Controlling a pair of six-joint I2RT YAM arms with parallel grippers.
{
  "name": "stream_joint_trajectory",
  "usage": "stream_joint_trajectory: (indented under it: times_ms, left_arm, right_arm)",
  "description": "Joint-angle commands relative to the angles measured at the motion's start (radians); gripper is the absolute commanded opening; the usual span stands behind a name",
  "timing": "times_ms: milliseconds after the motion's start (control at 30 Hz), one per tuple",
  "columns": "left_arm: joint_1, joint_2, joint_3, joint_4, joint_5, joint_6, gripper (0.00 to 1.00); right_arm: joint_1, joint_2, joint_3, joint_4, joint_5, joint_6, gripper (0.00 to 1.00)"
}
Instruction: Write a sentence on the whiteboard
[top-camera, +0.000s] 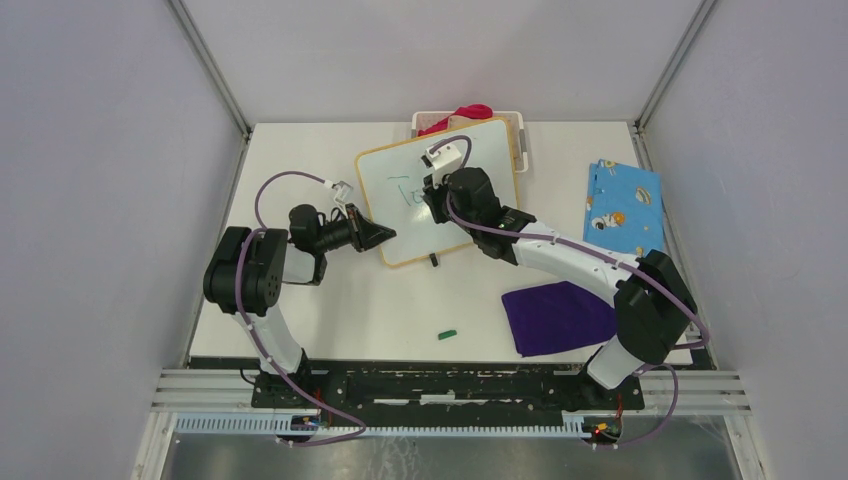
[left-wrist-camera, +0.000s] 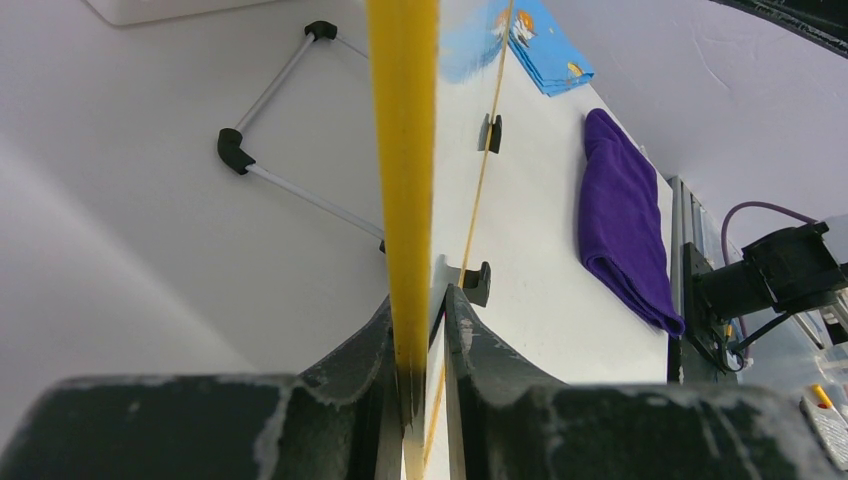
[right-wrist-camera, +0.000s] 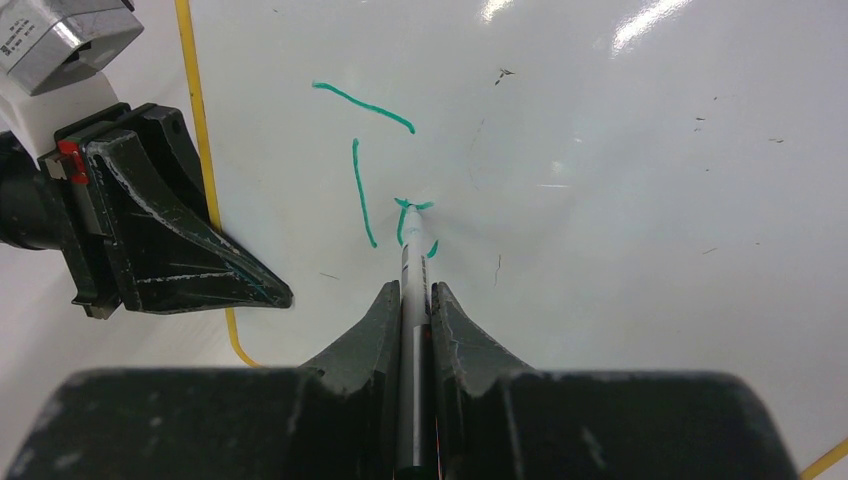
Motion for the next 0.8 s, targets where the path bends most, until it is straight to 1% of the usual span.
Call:
stream_joint_trajectory:
  times_ms: [0, 767]
  left_arm:
    - [0.006, 0.015, 0.013, -0.017, -0.063, 0.011, 0.22]
    - [0.005, 0.017, 0.016, -0.022, -0.066, 0.01, 0.22]
  right_arm:
    - [-0.016, -0.008, 0.021, -0.002, 0.056, 0.002, 0.0]
    - [-0.023, -0.059, -0.079, 0.022, 0.04, 0.016, 0.0]
